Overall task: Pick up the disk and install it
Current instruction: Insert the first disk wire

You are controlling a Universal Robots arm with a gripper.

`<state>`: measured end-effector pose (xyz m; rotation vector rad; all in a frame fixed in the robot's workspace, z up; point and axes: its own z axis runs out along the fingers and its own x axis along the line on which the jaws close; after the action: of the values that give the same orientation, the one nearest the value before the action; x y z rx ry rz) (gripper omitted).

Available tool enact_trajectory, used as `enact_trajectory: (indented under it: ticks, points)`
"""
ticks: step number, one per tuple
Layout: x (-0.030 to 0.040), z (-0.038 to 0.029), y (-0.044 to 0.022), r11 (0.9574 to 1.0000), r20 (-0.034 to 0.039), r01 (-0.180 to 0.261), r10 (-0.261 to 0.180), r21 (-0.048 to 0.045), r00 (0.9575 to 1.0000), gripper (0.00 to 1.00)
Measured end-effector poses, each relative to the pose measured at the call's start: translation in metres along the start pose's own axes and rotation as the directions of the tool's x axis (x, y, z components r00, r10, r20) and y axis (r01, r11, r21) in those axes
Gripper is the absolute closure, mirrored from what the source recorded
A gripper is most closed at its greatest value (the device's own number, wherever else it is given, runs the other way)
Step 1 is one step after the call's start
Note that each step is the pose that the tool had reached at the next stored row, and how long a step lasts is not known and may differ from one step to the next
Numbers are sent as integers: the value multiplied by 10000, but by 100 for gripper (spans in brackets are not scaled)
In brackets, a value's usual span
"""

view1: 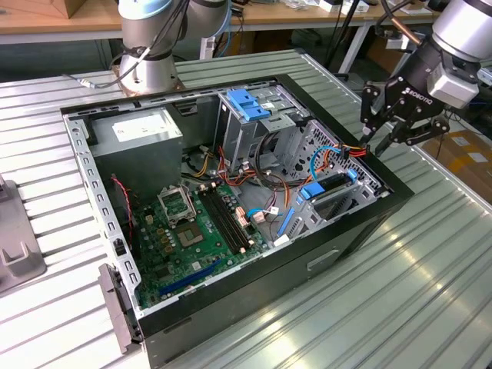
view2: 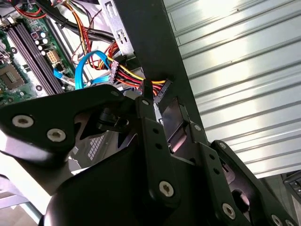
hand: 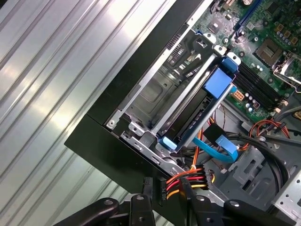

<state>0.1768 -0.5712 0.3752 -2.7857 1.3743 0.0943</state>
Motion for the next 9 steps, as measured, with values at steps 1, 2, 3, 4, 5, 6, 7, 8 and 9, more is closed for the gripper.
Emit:
enact_trajectory:
  ticks: [1, 2, 3, 4, 5, 6, 7, 8, 9]
  points:
    - [2, 0, -2, 10000, 0, 0, 0, 0, 10000, 64]
    - [6, 2, -8, 10000, 0, 1, -1, 0, 10000, 64]
    - [10, 3, -13, 10000, 0, 1, -1, 0, 10000, 64]
    - [13, 4, -16, 10000, 0, 0, 0, 0, 10000, 64]
    - [15, 6, -17, 10000, -1, 0, 0, 0, 10000, 64]
    - [17, 11, -17, 10000, -1, -1, 1, 0, 10000, 64]
    - [18, 17, -17, 10000, 0, 0, 0, 0, 10000, 64]
    - [19, 28, -18, 10000, -1, 0, 0, 0, 10000, 64]
    - [19, 34, -18, 10000, -1, 0, 0, 0, 10000, 64]
